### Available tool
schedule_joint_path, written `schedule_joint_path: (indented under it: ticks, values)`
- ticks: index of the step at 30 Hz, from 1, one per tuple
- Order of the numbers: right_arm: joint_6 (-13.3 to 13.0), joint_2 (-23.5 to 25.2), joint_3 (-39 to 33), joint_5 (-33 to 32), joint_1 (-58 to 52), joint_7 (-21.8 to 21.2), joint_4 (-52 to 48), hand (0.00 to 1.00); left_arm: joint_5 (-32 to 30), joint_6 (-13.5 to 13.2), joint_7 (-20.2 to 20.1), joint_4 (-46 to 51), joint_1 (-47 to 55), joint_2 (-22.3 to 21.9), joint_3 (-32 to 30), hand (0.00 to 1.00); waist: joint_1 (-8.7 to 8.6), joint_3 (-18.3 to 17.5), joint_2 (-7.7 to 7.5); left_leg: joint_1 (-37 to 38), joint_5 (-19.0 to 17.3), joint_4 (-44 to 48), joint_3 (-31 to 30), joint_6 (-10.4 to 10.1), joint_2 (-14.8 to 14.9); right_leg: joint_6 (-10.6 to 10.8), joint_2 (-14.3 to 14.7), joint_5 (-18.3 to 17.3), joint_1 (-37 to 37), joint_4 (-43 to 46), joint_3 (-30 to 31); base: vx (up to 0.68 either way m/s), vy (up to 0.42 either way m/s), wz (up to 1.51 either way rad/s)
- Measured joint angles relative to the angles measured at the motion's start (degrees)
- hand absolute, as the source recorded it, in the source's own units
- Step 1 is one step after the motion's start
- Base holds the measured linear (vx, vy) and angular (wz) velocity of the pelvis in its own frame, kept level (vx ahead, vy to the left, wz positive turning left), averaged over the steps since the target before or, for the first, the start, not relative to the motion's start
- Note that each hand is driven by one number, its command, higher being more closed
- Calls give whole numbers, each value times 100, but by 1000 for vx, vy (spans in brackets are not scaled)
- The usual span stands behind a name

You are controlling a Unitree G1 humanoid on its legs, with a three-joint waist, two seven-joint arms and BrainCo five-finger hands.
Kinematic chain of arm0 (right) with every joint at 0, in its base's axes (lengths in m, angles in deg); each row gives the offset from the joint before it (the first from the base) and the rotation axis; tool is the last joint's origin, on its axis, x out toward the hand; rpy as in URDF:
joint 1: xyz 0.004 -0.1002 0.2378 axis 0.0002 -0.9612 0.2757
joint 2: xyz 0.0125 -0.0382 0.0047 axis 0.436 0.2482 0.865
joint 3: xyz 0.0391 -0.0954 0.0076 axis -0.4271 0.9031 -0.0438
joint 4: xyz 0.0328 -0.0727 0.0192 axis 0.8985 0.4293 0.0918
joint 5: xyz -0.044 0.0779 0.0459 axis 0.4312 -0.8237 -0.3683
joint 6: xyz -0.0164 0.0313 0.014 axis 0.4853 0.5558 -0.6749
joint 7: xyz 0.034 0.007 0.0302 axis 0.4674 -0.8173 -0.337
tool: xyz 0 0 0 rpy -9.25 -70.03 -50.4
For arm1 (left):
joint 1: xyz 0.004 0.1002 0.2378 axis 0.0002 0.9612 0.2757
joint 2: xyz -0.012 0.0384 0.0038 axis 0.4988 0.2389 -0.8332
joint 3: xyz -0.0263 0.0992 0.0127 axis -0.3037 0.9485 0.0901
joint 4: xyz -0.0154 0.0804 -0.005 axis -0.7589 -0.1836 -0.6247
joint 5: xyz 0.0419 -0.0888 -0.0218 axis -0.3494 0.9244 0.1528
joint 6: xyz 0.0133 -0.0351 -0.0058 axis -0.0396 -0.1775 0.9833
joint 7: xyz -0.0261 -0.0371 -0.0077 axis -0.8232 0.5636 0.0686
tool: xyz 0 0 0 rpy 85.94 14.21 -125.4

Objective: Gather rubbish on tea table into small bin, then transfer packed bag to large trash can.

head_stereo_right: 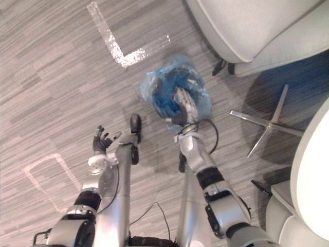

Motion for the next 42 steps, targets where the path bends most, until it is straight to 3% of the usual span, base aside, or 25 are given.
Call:
schedule_joint_path:
  ticks: [8, 13, 17, 18, 26, 42]
  values:
    - [436, 28, -161, 311, 401, 66, 935, 0, 17, -94, 148, -279, -127, 51, -76, 0, 2, -1, 0, -149, 38, -111, -98, 6, -95, -1, -79, -3, -84, -68, -89, 22, 10, 10]
    - [732, -21, -660, 311, 787, 143, 1500, 0, 74, -121, 244, -389, -303, 31, -293, 0, 7, -1, 2, -503, 180, -154, -240, -21, -189, -44, -138, -31, -451, 69, -231, 2, -2, 18]
    - [826, -96, -965, 308, 965, 142, 1786, 0, 97, -124, 253, -403, -385, 28, -342, 0, 17, -1, 2, -716, 263, -142, -323, -63, -250, -82, -184, -108, -713, 293, -265, -16, -20, 20]
    - [863, -101, -992, 307, 984, 137, 1836, 100, 152, -128, 253, -402, -400, 27, -348, 0, 16, -1, 2, -772, 288, -139, -351, -80, -268, -93, -195, -127, -788, 356, -275, -26, -18, 11]
    - [897, -111, -1061, 291, 1125, 2, 2210, 100, 199, -125, 251, -395, -509, 20, -354, 0, 34, -2, 4, -936, 373, -155, -436, -91, -276, -165, -231, -166, -965, 489, -399, -23, -8, 5]
    - [812, -103, -845, -51, 1132, 29, 1884, 100, 197, -109, 247, -374, -581, -68, -439, 0, 44, -4, 7, -718, 383, -131, -341, -90, -181, -192, -146, -97, -802, 472, -297, -18, -3, -5]
